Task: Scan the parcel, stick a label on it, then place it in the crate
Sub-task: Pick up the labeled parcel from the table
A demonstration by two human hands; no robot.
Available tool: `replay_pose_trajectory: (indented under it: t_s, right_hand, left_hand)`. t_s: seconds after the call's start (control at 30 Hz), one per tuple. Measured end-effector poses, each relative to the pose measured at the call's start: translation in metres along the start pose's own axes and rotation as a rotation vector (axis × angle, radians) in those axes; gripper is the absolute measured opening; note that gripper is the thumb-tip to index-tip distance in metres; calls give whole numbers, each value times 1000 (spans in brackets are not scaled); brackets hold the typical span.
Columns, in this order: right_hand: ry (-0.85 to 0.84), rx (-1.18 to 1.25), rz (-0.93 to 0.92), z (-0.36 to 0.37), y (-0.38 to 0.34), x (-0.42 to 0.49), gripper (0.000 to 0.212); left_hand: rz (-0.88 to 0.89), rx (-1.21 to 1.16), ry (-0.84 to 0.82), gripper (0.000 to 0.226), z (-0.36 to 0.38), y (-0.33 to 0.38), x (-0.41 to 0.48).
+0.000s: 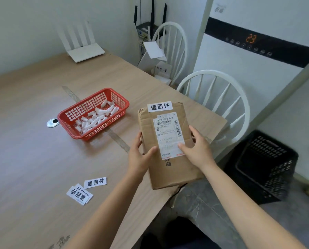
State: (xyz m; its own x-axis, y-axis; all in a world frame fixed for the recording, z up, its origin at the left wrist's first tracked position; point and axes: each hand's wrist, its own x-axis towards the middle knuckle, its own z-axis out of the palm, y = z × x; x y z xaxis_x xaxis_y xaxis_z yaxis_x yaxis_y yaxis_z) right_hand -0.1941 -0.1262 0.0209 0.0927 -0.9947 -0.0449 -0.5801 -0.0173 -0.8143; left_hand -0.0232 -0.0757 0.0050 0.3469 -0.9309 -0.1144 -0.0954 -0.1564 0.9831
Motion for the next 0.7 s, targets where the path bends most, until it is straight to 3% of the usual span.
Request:
replay_pose_trajectory:
  t_s: [0.27,0.7]
  right_hand:
    - [231,71,80,-103,61,-4,64]
    - [405,117,330,-302,225,8,67]
  left_hand:
    - [61,15,-271,67,125,26,13]
    - [31,89,-561,72,396,39,10]
